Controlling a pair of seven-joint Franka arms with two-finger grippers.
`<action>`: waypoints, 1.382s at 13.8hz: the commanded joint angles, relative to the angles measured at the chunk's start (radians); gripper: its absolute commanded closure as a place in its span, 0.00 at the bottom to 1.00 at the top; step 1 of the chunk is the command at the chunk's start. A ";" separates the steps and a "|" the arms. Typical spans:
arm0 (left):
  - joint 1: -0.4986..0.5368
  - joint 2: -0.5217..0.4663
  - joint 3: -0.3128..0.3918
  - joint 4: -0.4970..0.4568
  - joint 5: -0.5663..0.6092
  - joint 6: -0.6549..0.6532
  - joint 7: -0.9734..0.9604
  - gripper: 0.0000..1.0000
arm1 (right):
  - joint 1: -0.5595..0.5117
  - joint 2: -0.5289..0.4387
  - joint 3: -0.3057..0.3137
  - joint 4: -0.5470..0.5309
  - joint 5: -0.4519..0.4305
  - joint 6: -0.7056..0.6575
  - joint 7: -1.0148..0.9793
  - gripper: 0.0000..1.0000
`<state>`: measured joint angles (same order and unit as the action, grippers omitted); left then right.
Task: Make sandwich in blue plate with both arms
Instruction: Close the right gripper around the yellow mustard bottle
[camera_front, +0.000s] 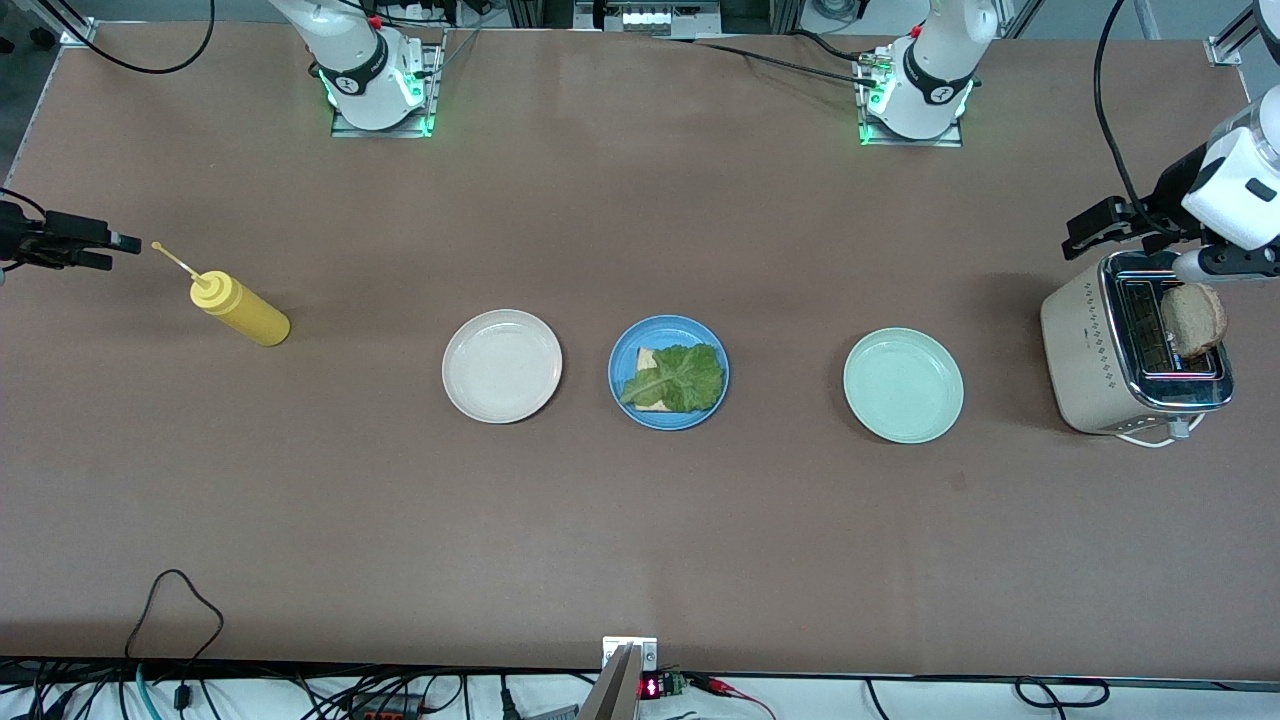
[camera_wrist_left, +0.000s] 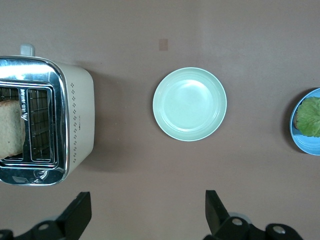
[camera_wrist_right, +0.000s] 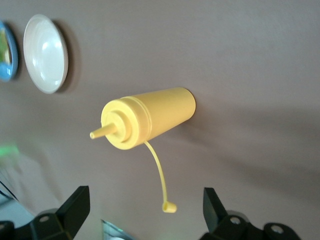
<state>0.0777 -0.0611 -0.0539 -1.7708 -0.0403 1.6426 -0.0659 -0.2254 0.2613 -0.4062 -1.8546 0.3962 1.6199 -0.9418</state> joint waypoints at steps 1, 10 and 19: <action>0.005 -0.020 -0.004 -0.009 0.000 -0.006 0.021 0.00 | -0.008 -0.039 0.010 -0.009 -0.023 0.018 -0.191 0.00; 0.002 -0.019 -0.004 -0.007 0.002 0.003 0.020 0.00 | -0.060 -0.060 0.017 -0.139 -0.005 0.213 -0.849 0.00; -0.001 -0.020 -0.011 -0.007 0.000 0.013 0.018 0.00 | -0.130 0.024 0.036 -0.219 0.162 0.333 -1.279 0.00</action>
<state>0.0741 -0.0626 -0.0582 -1.7707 -0.0403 1.6500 -0.0657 -0.3186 0.2588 -0.3943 -2.0653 0.5103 1.9386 -2.1467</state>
